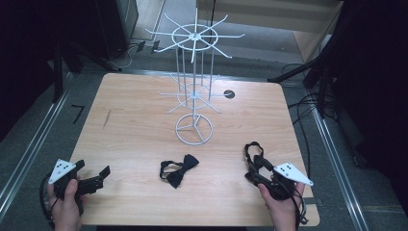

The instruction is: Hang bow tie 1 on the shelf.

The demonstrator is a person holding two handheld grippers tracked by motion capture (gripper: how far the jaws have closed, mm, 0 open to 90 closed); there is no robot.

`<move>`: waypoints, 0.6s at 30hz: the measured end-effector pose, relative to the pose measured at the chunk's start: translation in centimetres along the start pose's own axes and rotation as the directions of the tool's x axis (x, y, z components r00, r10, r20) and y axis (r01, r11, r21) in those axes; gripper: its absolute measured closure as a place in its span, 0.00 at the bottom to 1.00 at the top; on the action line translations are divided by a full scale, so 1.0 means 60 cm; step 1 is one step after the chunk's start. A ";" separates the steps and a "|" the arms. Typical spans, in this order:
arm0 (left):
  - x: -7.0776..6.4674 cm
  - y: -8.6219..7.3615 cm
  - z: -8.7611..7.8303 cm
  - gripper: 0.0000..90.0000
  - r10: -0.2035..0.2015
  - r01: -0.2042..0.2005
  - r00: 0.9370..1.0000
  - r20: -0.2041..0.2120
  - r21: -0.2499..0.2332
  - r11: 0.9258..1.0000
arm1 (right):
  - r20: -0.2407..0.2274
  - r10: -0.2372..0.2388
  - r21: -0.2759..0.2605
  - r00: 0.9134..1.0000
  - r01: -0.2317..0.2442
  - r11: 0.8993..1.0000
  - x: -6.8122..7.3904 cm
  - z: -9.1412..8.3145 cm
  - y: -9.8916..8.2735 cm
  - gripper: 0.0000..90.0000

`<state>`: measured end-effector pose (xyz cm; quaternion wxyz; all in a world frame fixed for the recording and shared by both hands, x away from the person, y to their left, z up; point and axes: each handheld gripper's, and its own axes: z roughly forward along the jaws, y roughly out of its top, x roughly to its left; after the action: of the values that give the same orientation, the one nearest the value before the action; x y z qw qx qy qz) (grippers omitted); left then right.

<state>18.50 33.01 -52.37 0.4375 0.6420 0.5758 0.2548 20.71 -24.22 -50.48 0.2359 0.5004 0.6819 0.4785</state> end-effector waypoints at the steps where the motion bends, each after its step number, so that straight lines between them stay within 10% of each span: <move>1: 0.000 0.000 0.000 0.00 -0.001 0.001 1.000 -0.001 -0.001 1.000 | -0.005 -0.012 0.000 1.000 0.012 1.000 0.005 0.003 0.003 0.48; 18: 0.001 0.000 -0.001 0.00 -0.005 0.005 1.000 0.003 -0.002 1.000 | -0.097 -0.053 0.007 0.994 0.054 0.999 0.082 0.046 0.039 0.50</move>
<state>18.47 33.08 -52.37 0.4397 0.6405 0.5765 0.2532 22.11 -18.49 -48.80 0.2128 0.4595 0.7079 0.4923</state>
